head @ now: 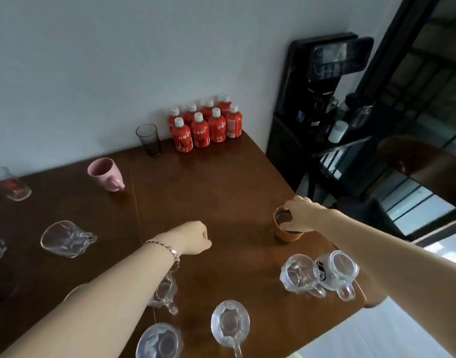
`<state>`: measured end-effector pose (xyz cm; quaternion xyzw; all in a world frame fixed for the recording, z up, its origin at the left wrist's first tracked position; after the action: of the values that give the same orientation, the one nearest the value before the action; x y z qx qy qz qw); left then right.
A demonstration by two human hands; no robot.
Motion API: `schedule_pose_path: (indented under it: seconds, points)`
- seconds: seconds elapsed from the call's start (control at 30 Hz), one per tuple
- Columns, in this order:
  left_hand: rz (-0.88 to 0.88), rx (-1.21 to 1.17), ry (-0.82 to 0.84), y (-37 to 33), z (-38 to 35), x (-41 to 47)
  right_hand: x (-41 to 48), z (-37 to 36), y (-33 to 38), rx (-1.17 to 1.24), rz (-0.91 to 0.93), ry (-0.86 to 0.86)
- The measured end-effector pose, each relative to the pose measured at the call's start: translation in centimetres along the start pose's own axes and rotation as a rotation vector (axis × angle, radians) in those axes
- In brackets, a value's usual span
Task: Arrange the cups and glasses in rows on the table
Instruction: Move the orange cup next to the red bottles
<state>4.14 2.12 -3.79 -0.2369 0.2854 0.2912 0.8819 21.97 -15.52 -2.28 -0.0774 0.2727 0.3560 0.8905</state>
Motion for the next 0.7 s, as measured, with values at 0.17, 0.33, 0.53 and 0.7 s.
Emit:
schedule_pose_path:
  seconds: [0.17,0.33,0.53,0.7]
  points:
    - [0.092,-0.08,0.017,-0.4,-0.6,3.4,2.4,-0.6,-0.3,-0.122,0.141,0.019]
    - [0.2,-0.171,-0.017,-1.0,-1.5,6.5,5.1,-2.9,-0.8,-0.304,0.301,0.134]
    - [0.325,-0.196,-0.01,-0.1,-2.0,8.4,8.9,-0.4,-0.6,-0.186,0.385,0.192]
    - [0.359,-0.191,-0.03,0.8,0.0,10.2,14.9,5.3,1.2,-0.046,0.325,0.084]
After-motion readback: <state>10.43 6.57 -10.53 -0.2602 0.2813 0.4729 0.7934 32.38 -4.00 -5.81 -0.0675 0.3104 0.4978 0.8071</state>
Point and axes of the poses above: each hand's wrist, its own x-axis towards the middle knuckle, its own z-axis out of the back of the hand, y = z × x, the point moved 6 cm from there along x, towards the middle knuckle, and after that the axes turned 2 degrees about z, right-handed, at the moved point
